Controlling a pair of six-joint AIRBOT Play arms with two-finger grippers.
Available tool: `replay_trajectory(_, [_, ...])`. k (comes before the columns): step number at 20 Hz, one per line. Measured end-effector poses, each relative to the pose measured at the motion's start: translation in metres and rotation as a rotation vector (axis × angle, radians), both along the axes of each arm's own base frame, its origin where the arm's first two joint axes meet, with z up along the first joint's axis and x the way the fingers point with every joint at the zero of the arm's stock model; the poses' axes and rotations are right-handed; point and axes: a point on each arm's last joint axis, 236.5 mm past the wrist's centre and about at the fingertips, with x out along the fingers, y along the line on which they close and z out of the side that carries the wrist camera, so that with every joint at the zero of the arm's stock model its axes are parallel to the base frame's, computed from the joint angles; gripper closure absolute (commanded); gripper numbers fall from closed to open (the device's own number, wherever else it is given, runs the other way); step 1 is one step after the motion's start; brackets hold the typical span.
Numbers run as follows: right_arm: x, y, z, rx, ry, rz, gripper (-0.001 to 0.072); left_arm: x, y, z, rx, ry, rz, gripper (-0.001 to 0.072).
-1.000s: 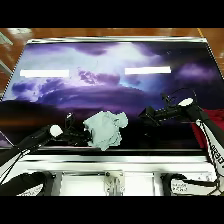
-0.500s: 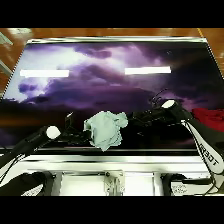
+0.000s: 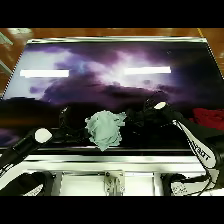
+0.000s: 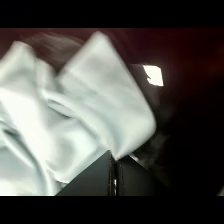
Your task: Fold the shirts.
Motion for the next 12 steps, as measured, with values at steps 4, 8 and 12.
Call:
replay_trajectory(4, [0.013,0.005,0.028,0.012,-0.092,0.080,0.0645,0.009,0.005,0.015,0.016,-0.070,-0.011,0.0676])
replay_trajectory(8, [0.040,-0.017,0.098,-0.059,-0.312,0.178,0.0645,0.045,0.026,0.067,0.055,-0.230,0.008,0.0676])
replay_trajectory(12, [0.069,-0.079,0.218,-0.215,-0.629,0.133,0.0645,0.082,0.080,0.161,0.196,-0.460,0.050,0.0676])
